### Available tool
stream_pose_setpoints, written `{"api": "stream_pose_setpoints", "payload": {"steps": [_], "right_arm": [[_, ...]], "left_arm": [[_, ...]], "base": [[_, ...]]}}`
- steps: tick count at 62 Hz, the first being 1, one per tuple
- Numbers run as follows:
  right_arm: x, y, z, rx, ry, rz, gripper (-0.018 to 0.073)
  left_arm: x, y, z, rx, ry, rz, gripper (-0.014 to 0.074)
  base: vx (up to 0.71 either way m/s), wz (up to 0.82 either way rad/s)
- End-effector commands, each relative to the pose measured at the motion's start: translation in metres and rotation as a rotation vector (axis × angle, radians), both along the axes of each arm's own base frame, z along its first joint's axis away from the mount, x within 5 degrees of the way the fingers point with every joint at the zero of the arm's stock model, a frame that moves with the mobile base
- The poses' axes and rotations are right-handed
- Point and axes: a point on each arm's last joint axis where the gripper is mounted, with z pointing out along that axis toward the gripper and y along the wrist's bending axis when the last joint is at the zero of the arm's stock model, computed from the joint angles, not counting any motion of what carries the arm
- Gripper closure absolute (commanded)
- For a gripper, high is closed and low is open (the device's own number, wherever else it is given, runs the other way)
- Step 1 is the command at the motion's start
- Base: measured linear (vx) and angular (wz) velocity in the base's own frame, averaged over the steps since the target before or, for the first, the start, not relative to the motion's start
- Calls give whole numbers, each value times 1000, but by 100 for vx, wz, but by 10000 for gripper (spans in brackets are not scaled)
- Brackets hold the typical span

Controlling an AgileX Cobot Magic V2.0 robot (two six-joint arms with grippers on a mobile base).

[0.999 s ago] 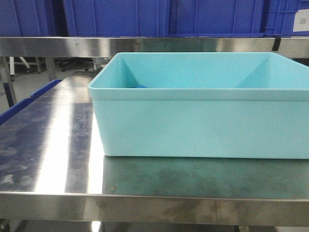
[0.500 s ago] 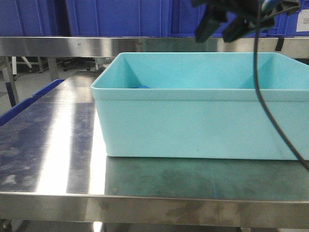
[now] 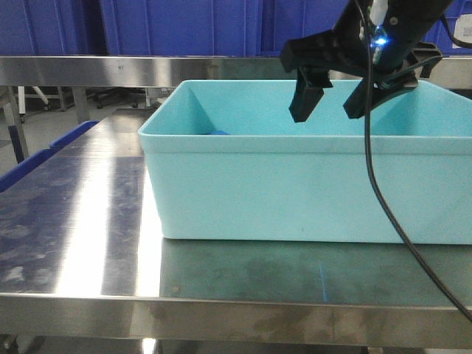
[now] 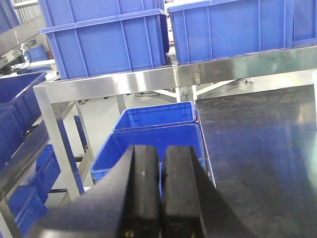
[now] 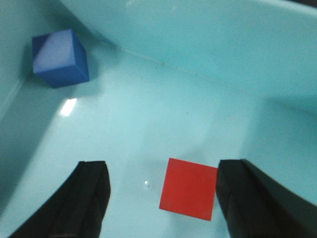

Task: Pick red cube and place on left shelf
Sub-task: 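Lower the right gripper into the tub over the red cube, then close the right gripper on the red cube and lift it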

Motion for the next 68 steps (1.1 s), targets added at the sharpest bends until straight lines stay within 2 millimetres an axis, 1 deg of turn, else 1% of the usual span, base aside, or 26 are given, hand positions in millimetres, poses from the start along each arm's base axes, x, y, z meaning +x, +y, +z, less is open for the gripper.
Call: {"api": "stream_pose_setpoints", "payload": {"steps": [1,24,47,68], "right_arm": [[3,0,25,25,-104,10,-3],[12,4,0,-2,-41,11,-3],[22,3,-23,-56,0,17,-3],[23,4,-24,-52,-9,17,-2]], "left_arm": [[0,0,1,-5,-69,-4,491],[0,0,1,-5,-69,-4,491],[0,0,1,-5,-69,-4,491],[0,0,1,-5,-69,-4,491]], "base": [[0,0],[0,0],[0,0],[0,0]]}}
